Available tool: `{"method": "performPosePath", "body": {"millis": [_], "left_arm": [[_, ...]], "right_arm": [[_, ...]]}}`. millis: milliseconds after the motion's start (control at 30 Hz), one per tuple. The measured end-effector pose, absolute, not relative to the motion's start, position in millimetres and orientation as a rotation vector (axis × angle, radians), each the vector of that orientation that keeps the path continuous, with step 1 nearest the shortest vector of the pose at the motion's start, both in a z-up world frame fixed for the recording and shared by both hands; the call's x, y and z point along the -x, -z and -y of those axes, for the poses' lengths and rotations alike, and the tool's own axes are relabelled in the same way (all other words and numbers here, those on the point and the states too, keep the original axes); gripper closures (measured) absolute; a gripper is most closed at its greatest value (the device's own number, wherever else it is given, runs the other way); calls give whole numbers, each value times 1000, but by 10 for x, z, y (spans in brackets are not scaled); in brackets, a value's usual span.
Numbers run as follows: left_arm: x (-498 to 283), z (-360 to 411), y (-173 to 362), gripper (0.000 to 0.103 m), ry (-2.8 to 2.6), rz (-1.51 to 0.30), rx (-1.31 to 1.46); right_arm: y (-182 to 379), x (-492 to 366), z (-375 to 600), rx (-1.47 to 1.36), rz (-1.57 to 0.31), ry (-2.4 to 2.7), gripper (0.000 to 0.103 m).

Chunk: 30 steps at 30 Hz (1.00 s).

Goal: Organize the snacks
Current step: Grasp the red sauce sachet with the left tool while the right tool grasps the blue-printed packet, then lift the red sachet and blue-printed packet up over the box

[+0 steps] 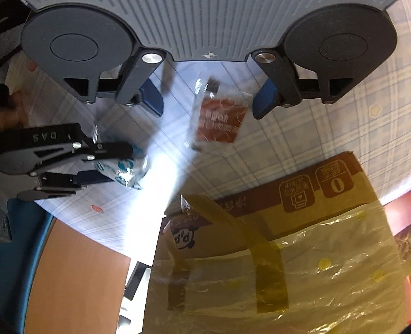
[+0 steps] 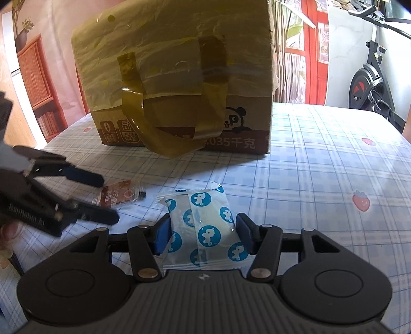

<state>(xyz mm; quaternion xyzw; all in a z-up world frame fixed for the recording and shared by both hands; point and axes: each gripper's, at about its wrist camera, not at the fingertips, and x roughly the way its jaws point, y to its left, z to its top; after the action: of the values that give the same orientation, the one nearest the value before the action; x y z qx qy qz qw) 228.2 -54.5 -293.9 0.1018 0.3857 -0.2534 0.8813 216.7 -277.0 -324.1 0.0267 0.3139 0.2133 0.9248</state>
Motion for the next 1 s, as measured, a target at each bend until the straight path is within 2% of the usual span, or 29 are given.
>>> {"method": "performPosePath", "body": {"millis": [100,367,633,700,800,1000], "left_arm": [[-2260,535,2912,38,525,-821,-161],[-2480,520,2909,37,388,-816,-76],[-2414,752,2977,38,370,-775,-161],[-2387,769,2976,56,335,-761,-176],[-2390,649,2954,61,357,-771,-101],[-2223,537,2833,61,345,-718,-54]], "right_arm": [[3241,-2171,2775,-57,-646,-439,46],[3236,-2173,2777,-59,-652,-438,46],[3211,-2150,2767,-59,-651,-439,45],[3206,-2145,2767,-58,-650,-441,45],[3192,-2141,2775,-62,-646,-440,45],[3204,-2170,2780,-66,-657,-442,45]]}}
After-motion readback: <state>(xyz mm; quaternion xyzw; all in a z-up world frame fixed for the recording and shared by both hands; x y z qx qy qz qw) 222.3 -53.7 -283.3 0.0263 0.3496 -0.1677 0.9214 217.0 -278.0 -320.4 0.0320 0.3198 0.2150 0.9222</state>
